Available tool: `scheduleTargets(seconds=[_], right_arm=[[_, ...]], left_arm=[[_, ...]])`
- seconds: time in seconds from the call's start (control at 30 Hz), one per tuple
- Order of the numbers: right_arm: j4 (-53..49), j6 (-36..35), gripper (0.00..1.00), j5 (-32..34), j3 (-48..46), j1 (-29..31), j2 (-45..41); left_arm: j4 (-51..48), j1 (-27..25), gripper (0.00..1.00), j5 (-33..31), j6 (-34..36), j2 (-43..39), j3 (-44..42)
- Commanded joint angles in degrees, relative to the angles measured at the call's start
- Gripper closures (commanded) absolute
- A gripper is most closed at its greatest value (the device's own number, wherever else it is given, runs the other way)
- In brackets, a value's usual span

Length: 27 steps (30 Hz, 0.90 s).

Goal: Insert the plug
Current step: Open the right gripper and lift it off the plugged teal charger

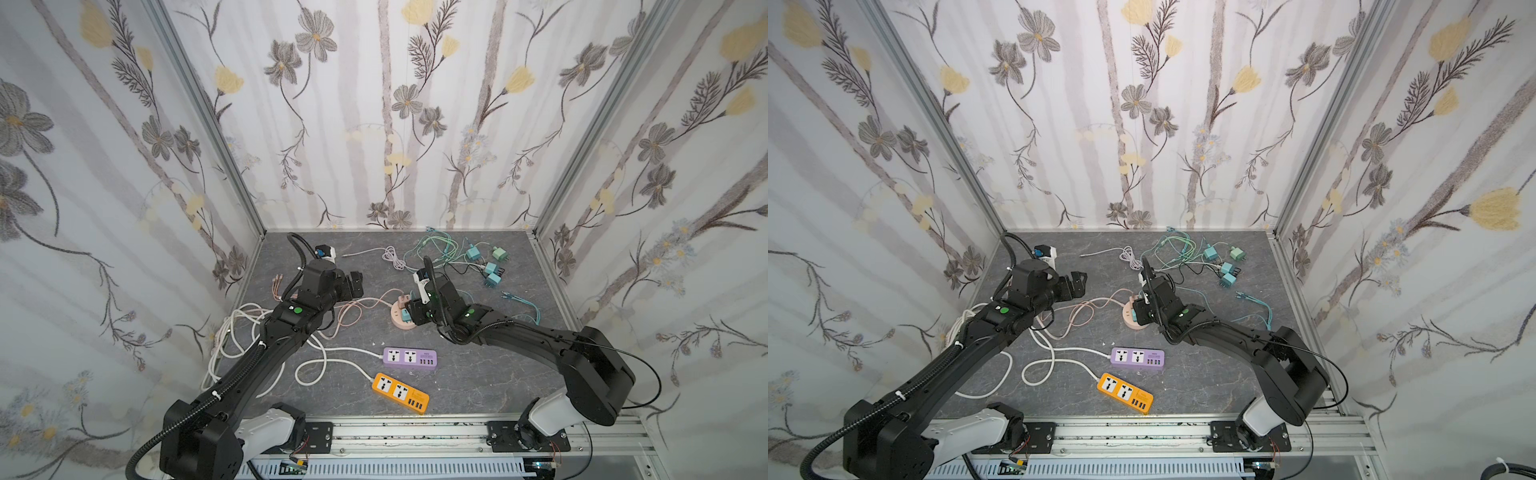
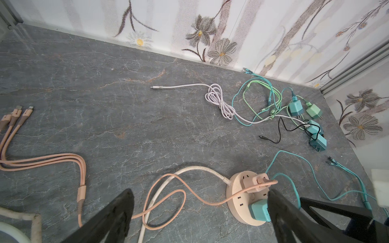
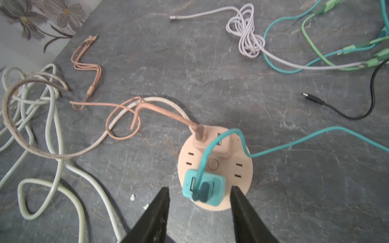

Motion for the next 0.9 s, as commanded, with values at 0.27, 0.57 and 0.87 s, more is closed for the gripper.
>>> scheduleTargets(seconds=[0.27,0.57,0.87], right_arm=[[4.1,-1.9,0.85,8.2,1.2,1.8,2.2],[4.6,-0.8,1.00,11.0,-2.2,2.8,4.0],[5.7,-1.4,1.00,11.7,-6.1,3.1,5.9]], left_arm=[[-0.2,0.1,0.00,-2.1,-0.1,-0.1,-0.7],[-0.1,0.1,0.00,-2.1,-0.5,0.0,-1.1],[0.1,0.1,0.00,-1.9,-0.2,0.4,-1.1]])
